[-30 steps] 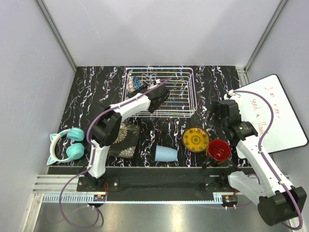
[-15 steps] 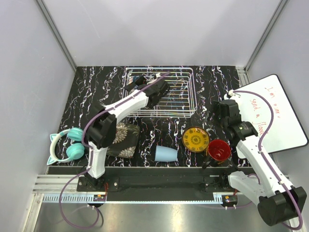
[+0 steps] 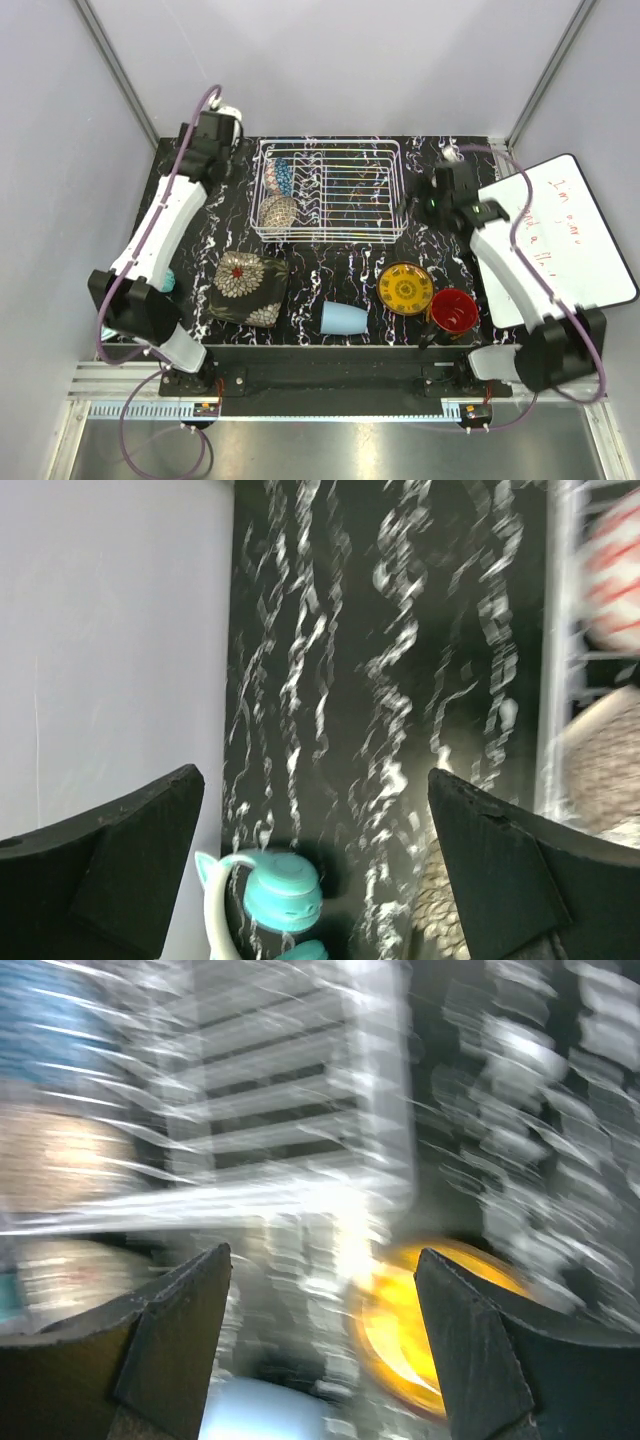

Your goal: Load the mixed dishes into the dish rack

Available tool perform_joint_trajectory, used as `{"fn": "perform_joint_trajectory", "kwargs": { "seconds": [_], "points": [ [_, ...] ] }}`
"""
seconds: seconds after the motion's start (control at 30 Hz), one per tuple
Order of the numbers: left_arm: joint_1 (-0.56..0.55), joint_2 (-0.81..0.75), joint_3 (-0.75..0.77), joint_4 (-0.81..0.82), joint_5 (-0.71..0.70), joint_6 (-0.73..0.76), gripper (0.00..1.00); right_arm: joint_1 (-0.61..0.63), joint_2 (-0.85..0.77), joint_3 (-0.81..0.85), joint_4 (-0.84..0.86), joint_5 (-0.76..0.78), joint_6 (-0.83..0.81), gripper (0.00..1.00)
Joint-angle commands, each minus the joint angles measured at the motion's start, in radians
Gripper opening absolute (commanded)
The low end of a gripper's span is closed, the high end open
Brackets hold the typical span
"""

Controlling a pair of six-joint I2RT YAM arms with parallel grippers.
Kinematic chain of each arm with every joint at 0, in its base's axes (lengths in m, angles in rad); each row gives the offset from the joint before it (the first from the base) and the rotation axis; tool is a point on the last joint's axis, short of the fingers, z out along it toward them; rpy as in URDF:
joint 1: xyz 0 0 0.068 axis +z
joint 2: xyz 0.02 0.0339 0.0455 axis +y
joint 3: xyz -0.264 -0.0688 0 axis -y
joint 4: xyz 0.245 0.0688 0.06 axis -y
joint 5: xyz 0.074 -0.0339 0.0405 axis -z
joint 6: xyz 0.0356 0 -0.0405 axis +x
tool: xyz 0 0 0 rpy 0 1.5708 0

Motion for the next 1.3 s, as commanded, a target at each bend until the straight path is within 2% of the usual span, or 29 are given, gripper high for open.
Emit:
{"fn": "perform_joint_trajectory", "kwargs": {
  "seconds": [0.0, 0.1, 0.23, 0.4, 0.6, 0.9, 1.27],
  "points": [
    [0.064, -0.08, -0.211, 0.036, 0.161, 0.03, 0.99, 0.014, 0.197, 0.303, 0.17, -0.411, 0.144, 0.83],
    [0.126, -0.164, -0.337, 0.106, 0.217, 0.062, 0.99, 0.037, 0.381, 0.543, 0.246, -0.582, 0.273, 0.83],
    [0.154, -0.183, -0.433, 0.2, 0.21, 0.076, 0.99, 0.112, 0.64, 0.754, 0.25, -0.667, 0.356, 0.83],
    [0.156, -0.12, -0.457, 0.279, 0.217, 0.018, 0.99, 0.216, 0.843, 0.983, 0.178, -0.737, 0.389, 0.82],
    [0.156, -0.025, -0.43, 0.324, 0.256, -0.047, 0.99, 0.261, 1.021, 1.215, 0.05, -0.806, 0.423, 0.81],
    [0.188, -0.057, -0.459, 0.368, 0.304, -0.053, 0.99, 0.296, 1.133, 1.334, -0.089, -0.816, 0.431, 0.79],
    [0.269, -0.206, -0.583, 0.362, 0.333, -0.032, 0.99, 0.341, 1.253, 1.406, -0.109, -0.803, 0.477, 0.77]
  ]
}}
